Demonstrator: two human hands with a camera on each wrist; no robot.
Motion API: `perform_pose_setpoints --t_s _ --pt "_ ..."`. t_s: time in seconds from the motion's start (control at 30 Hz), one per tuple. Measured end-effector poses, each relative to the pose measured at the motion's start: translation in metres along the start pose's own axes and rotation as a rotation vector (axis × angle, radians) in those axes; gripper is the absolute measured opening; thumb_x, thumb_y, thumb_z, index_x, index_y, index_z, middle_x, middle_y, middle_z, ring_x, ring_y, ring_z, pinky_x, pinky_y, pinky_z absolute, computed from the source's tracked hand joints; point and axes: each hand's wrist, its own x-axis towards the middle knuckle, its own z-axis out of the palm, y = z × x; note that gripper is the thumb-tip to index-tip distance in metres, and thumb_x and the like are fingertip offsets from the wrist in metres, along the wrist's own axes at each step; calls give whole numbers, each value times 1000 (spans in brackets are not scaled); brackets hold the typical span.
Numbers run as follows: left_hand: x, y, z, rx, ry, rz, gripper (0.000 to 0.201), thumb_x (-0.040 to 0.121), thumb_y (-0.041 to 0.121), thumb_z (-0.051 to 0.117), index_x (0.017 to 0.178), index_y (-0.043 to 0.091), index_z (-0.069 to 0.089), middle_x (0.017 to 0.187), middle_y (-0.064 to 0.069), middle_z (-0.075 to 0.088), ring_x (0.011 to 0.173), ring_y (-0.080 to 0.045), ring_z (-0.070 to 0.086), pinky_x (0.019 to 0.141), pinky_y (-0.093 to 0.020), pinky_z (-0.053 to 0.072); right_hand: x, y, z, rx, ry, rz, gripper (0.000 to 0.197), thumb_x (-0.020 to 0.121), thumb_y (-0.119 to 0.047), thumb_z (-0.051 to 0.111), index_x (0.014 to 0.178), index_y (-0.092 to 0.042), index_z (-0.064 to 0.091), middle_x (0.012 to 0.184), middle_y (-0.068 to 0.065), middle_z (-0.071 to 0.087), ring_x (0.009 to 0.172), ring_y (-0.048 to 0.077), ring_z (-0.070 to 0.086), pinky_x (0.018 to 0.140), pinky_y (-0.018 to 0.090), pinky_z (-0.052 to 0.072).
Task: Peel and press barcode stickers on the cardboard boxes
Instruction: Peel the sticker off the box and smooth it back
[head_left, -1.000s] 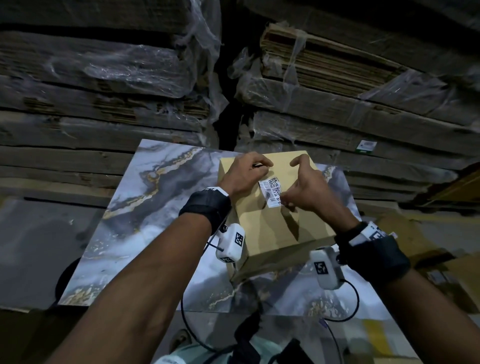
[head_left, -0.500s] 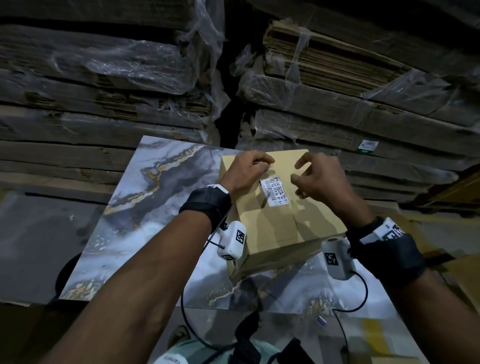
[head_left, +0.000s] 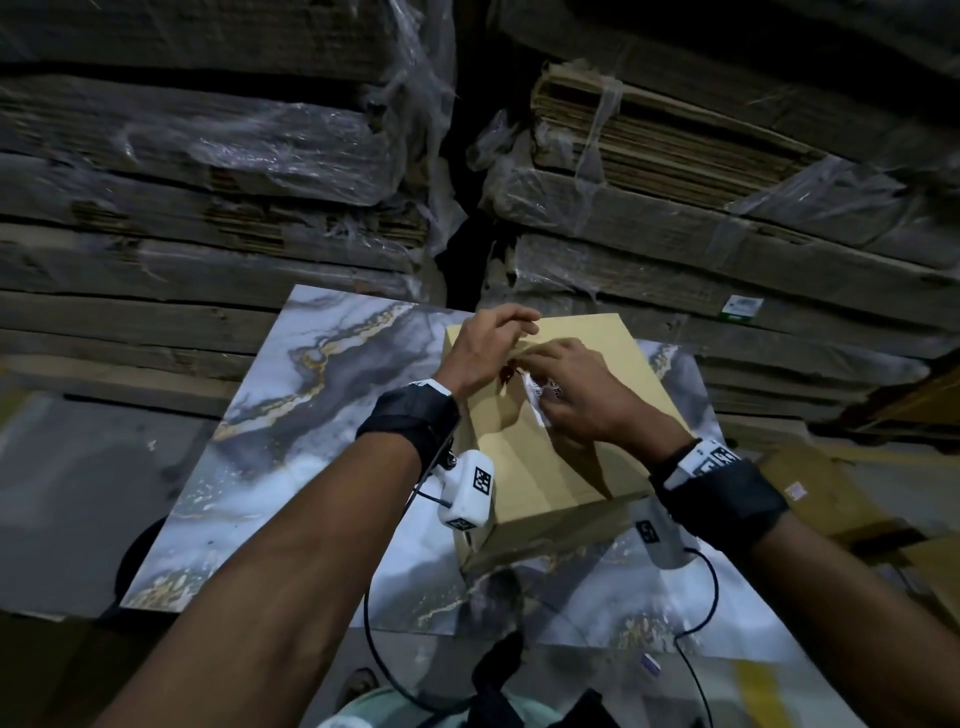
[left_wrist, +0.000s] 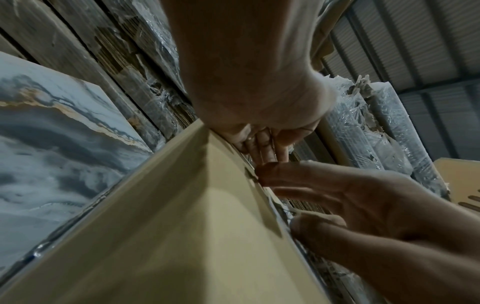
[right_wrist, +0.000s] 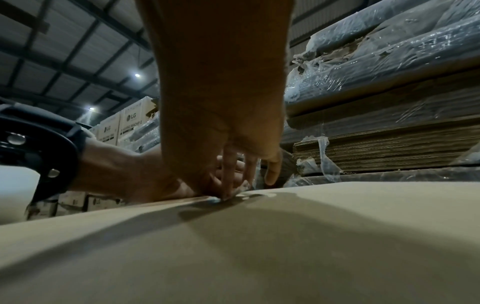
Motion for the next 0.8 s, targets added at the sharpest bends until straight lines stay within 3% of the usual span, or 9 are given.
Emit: perform_pose_setpoints --t_s 0.1,0.2,0.27,0.37,0.63,0.8 --pt "-1 1 1 34 2 7 43 79 32 45 110 22 73 100 5 76 107 -14 66 102 -42 50 4 6 -3 -10 25 -89 32 87 -10 60 117 -17 69 109 6 66 97 30 57 81 45 47" --pt "-2 4 1 50 8 -6 45 76 38 46 109 23 73 100 6 76 105 -15 67 100 -45 51 4 8 -8 10 68 -128 26 92 -9 63 117 -11 68 100 7 65 92 29 53 76 39 39" --pt "-3 5 1 46 5 -15 47 72 44 46 106 27 73 99 7 76 104 -16 68 97 -46 53 5 9 -9 4 82 -132 29 94 -10 62 123 -14 66 102 5 63 95 25 47 78 39 40" --pt "-4 7 1 64 12 -14 51 69 48 45 106 28 73 98 8 77 104 -13 68 99 -43 51 7 11 -9 -24 57 -141 24 96 -12 62 118 -16 71 107 6 61 99 23 45 82 42 44" --pt "-8 11 1 87 16 -21 44 81 30 46 114 19 73 98 5 77 104 -11 67 99 -40 51 -7 22 5 37 205 -192 16 94 -15 69 107 -15 79 110 6 62 101 26 54 81 44 52" --pt "-11 14 1 105 -8 -7 47 81 31 44 116 17 72 101 4 76 103 -9 65 97 -35 51 -16 29 6 141 245 -153 16 95 -19 72 107 -16 81 117 4 54 105 17 58 83 38 54"
